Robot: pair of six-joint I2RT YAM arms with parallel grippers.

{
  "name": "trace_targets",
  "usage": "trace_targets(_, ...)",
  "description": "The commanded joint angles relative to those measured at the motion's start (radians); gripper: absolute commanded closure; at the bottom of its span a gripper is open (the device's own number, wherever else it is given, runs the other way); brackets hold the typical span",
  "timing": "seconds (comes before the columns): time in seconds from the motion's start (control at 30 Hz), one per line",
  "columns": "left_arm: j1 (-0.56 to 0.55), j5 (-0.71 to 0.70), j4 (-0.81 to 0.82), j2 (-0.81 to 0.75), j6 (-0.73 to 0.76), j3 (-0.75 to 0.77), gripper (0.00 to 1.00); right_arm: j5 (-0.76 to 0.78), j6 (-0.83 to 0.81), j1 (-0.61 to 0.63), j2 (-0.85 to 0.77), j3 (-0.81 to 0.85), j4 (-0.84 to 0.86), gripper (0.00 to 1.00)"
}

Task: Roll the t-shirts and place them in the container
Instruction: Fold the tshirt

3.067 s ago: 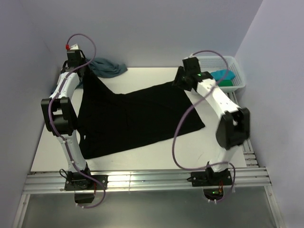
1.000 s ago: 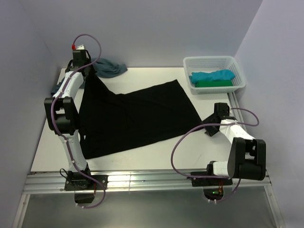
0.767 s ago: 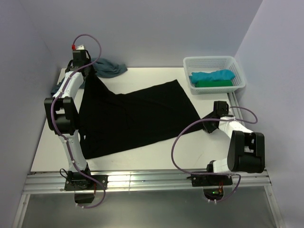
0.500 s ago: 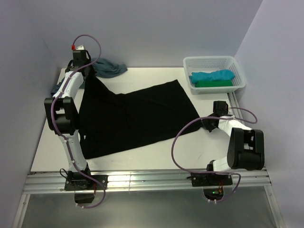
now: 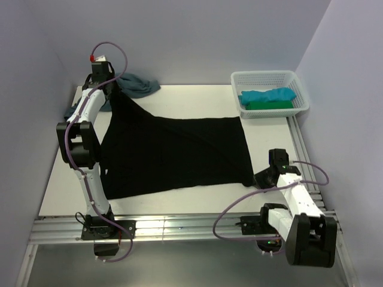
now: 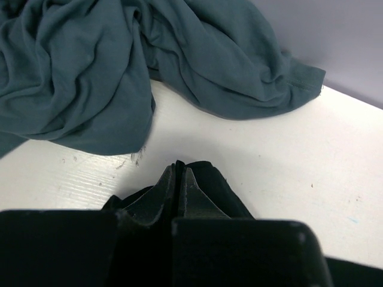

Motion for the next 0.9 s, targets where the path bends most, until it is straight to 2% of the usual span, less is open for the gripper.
trace_targets(0.0,-0.001,0.047,0.022,-0.025,0.012,-0.011,1.00,0.023,-0.005,0.024,-0.070,-0.016,-0.239,1.00)
trace_targets(0.13,-0.001,0.072,0.044,-0.061,0.015,-0.083,1.00,-0.014,0.040,0.096,-0.097,-0.010,-0.301,1.00)
trace_targets(0.17,-0.002,0.072,0.042,-0.073,0.016,-0.105,1.00,-0.003,0.063,0.182,-0.088,0.000,-0.313,1.00)
trace_targets(0.27,-0.028,0.072,0.045,-0.085,0.035,-0.142,1.00,0.029,0.134,0.287,-0.038,0.030,-0.329,1.00)
trace_targets(0.57,-0.040,0.072,0.039,-0.079,0.049,-0.101,1.00,0.122,0.131,0.286,-0.002,0.093,-0.335,0.99)
trace_targets(0.6,-0.040,0.072,0.036,-0.073,0.050,-0.090,1.00,0.124,0.116,0.277,0.011,0.107,-0.332,0.95)
trace_targets(0.67,-0.040,0.073,0.019,-0.049,0.049,-0.042,1.00,0.120,0.093,0.242,0.037,0.122,-0.315,0.74)
trace_targets(0.8,-0.042,0.083,0.002,-0.018,0.045,0.027,1.00,0.190,0.021,0.222,0.133,0.249,-0.347,0.41)
trace_targets(0.87,-0.045,0.083,-0.007,-0.004,0.047,0.065,1.00,0.227,-0.012,0.211,0.150,0.308,-0.370,0.41)
